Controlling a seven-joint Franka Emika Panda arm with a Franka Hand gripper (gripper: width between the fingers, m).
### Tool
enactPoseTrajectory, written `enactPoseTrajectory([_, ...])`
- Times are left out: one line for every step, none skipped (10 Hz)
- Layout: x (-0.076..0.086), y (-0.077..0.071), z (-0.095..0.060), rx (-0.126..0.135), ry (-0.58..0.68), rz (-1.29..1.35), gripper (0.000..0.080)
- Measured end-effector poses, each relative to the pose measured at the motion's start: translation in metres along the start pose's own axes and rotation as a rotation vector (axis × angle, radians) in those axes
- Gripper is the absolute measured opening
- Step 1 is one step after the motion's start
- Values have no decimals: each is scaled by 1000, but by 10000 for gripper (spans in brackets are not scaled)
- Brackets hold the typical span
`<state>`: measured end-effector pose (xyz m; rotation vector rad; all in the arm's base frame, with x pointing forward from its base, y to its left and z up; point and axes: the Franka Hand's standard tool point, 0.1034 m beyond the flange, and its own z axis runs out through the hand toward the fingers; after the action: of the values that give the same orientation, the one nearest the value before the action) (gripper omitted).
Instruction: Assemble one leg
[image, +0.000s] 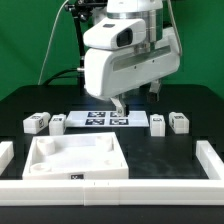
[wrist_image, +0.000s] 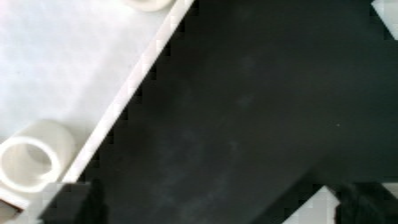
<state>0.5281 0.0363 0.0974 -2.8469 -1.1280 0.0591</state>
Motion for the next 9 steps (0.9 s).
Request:
enactPoseTrajectory([0, 0, 0, 0, 0, 0, 650])
enactPoseTrajectory([0, 0, 0, 0, 0, 0, 650])
enactPoseTrajectory([0, 0, 0, 0, 0, 0, 650])
enactPoseTrajectory([0, 0, 1, 1, -1, 0, 650])
enactPoseTrajectory([0, 0, 1, 1, -1, 0, 650])
enactPoseTrajectory([0, 0, 1, 2, -2, 0, 650])
enactPoseTrajectory([0, 0, 1, 2, -2, 0, 650])
enactPoseTrajectory([0, 0, 1, 2, -2, 0, 650])
enactPoseTrajectory([-4, 1, -1, 1, -5, -86, 650])
